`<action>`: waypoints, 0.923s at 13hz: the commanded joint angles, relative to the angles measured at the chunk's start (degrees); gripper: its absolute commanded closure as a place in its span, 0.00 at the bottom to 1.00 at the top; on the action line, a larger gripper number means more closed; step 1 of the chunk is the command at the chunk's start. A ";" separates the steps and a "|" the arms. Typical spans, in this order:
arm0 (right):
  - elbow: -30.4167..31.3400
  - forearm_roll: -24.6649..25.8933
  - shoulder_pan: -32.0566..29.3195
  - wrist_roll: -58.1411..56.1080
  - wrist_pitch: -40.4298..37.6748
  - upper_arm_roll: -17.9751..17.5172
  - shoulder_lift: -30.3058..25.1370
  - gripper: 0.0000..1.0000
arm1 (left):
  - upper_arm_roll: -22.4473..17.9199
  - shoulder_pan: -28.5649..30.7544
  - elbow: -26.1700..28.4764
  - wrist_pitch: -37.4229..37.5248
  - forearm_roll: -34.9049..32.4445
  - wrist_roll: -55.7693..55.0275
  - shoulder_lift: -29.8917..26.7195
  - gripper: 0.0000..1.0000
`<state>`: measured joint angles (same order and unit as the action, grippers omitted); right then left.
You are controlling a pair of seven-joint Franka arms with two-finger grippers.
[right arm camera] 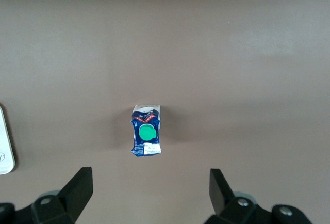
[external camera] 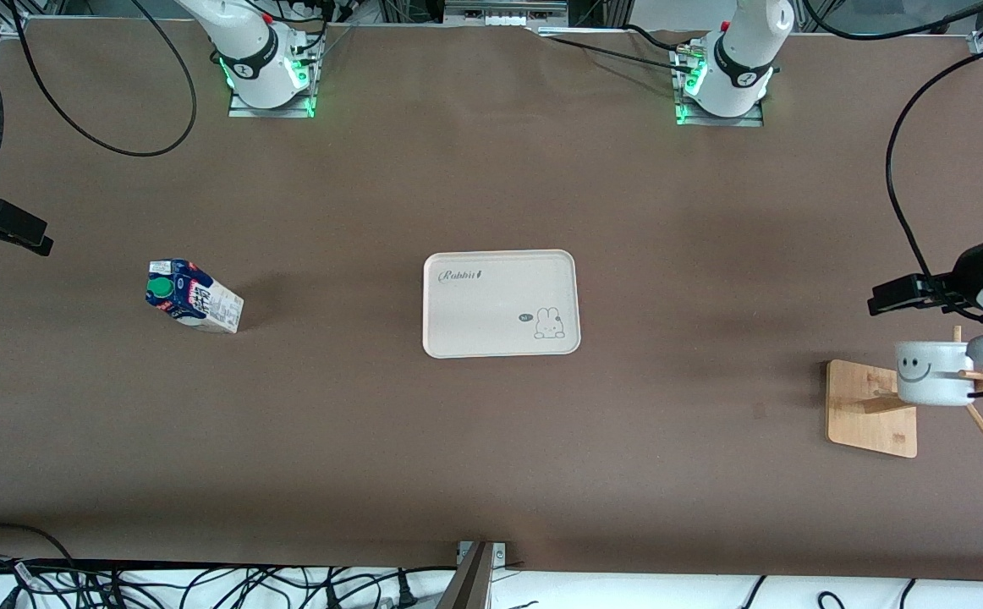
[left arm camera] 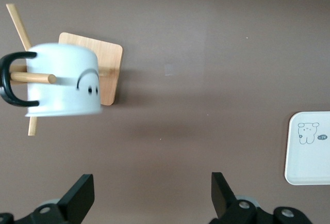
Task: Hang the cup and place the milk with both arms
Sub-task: 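Open the left gripper and withdraw it from the hanging mug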
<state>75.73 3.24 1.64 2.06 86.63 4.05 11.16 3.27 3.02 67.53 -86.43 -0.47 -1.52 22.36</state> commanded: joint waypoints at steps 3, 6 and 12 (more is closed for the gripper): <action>1.62 -2.01 -0.41 -1.09 -2.70 -1.75 -2.38 0.00 | -0.29 -1.35 11.50 -5.11 -3.04 5.12 -8.78 0.00; 1.53 -2.28 -0.50 -3.72 -3.22 -1.94 -1.67 0.00 | -0.29 -0.74 36.85 -19.56 -2.61 7.14 -25.67 0.00; 1.53 -4.47 -0.59 -4.26 -3.31 -1.76 -1.49 0.00 | -0.29 -1.35 34.00 -12.03 -3.04 6.70 -26.23 0.00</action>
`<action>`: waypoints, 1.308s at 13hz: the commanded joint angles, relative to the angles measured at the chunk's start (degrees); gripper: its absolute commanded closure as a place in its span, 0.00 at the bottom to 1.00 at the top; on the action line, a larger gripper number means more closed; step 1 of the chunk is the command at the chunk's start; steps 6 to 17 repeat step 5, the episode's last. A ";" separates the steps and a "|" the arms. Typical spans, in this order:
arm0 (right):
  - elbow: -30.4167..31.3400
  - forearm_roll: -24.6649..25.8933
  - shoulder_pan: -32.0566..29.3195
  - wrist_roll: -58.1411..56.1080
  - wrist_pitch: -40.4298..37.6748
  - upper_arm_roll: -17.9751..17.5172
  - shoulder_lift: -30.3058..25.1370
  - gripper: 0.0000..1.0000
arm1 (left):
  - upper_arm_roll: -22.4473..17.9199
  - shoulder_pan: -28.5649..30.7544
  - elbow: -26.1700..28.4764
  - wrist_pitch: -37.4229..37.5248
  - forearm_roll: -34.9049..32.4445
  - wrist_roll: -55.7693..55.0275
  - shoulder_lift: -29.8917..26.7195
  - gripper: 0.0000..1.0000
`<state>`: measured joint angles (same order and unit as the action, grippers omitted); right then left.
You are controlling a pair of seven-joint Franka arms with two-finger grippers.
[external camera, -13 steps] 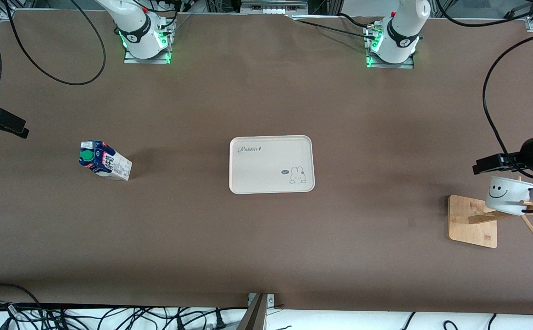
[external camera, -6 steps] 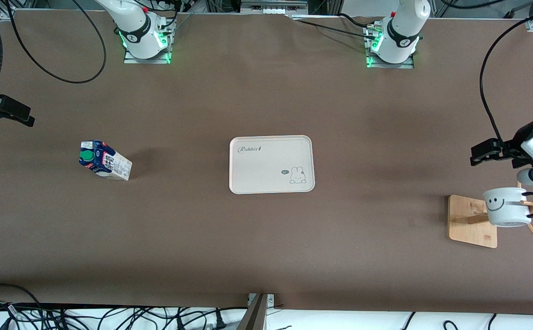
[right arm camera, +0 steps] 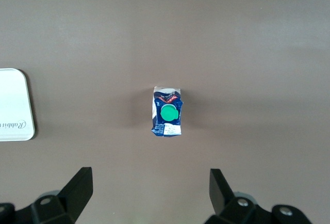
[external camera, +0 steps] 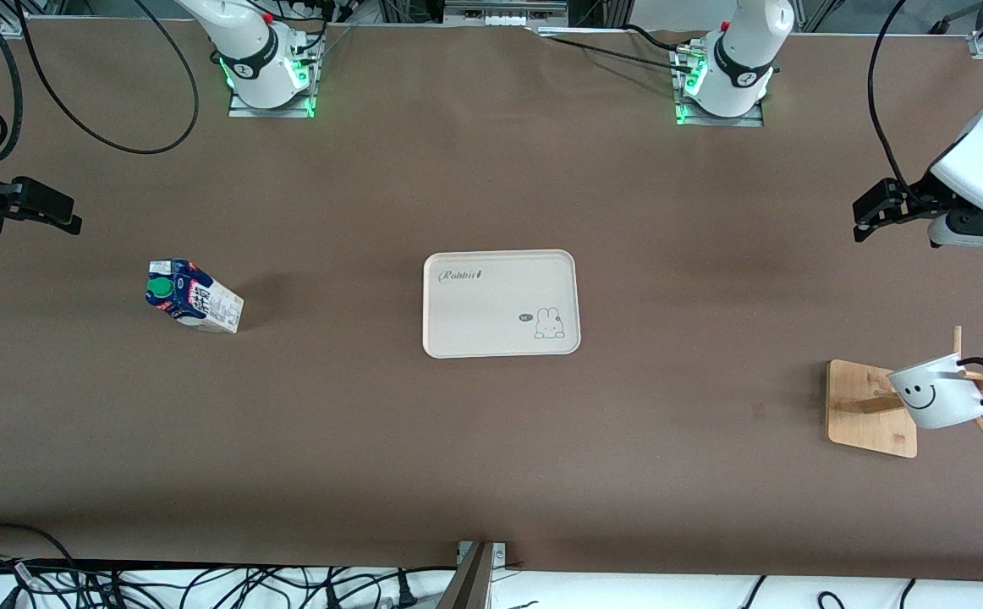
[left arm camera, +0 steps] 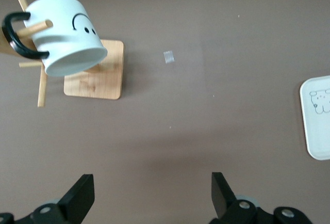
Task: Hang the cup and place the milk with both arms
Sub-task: 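Open the left gripper and withdraw it from the hanging mug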
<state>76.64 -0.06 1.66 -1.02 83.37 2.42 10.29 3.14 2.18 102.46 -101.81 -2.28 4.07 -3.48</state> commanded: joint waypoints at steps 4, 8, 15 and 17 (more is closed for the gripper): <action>0.62 -1.08 -0.60 -4.69 -0.05 0.13 -0.63 0.00 | -0.76 -1.04 -2.35 3.45 -0.35 0.94 1.19 0.00; 0.62 -0.99 -0.60 -5.13 -0.05 0.13 -0.63 0.00 | -0.85 -2.00 -2.44 3.63 -0.44 0.85 1.10 0.00; 0.62 -0.99 -0.60 -5.13 -0.05 0.13 -0.63 0.00 | -0.85 -2.00 -2.44 3.63 -0.44 0.85 1.10 0.00; 0.62 -0.99 -0.60 -5.13 -0.05 0.13 -0.63 0.00 | -0.85 -2.00 -2.44 3.63 -0.44 0.85 1.10 0.00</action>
